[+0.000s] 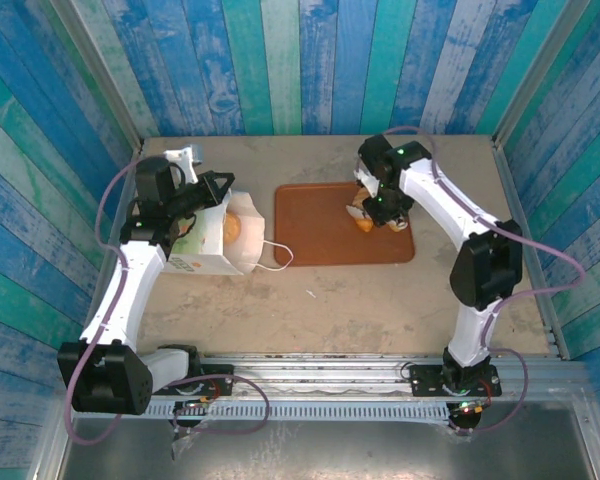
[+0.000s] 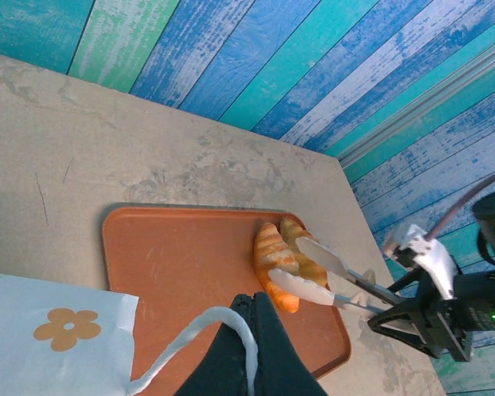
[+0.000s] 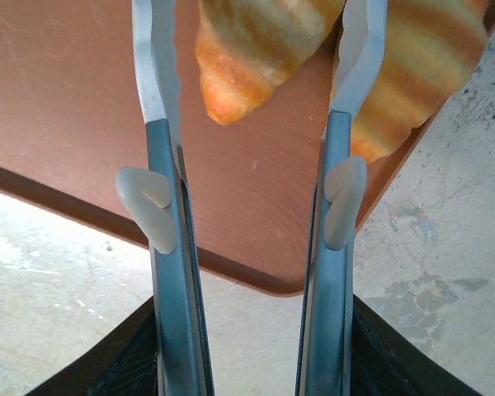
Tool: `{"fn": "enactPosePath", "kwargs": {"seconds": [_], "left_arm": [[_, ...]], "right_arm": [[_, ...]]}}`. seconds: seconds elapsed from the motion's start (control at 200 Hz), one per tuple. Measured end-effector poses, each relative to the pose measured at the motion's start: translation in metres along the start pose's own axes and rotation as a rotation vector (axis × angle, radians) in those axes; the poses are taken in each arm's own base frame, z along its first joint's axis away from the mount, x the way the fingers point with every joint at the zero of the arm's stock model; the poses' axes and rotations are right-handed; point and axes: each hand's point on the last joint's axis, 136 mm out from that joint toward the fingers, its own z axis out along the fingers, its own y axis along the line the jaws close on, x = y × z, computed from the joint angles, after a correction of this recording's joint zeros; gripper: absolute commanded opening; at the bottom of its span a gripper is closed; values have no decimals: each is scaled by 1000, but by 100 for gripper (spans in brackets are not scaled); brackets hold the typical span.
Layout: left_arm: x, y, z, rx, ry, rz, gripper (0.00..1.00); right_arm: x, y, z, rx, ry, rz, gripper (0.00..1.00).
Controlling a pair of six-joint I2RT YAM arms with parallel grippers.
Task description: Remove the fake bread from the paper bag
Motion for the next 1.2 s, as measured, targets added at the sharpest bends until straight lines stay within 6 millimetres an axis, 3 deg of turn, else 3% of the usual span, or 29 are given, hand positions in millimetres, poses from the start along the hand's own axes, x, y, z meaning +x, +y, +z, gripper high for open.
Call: {"fn": "enactPosePath", "kwargs": {"seconds": [0.21, 0.371, 0.511, 0.646, 0.826, 0.926, 1.042, 1.197], "left_arm": [[2, 4, 0, -19, 3, 8, 0], [3, 11, -1, -58, 2, 17, 0], [5, 17, -3, -93, 9, 29, 0], [5, 16, -9, -115, 1, 50, 0], [1, 11, -23, -138, -27, 90, 0], [-2, 6, -30, -141, -46, 115, 0], [-3, 3, -34, -141, -57, 132, 0], [-3, 3, -35, -139, -59, 132, 0]], "right_arm": [[0, 2, -40, -32, -119, 20, 48], [-4, 16, -63, -128, -221, 30, 47], [-4, 46, -89, -294, -335, 9, 46], [2, 96, -106, -464, -397, -91, 46], [22, 176, -97, -593, -336, -281, 46], [27, 210, -87, -624, -301, -356, 46], [19, 237, -71, -637, -284, -378, 47], [-7, 254, -45, -596, -280, -301, 47]]}}
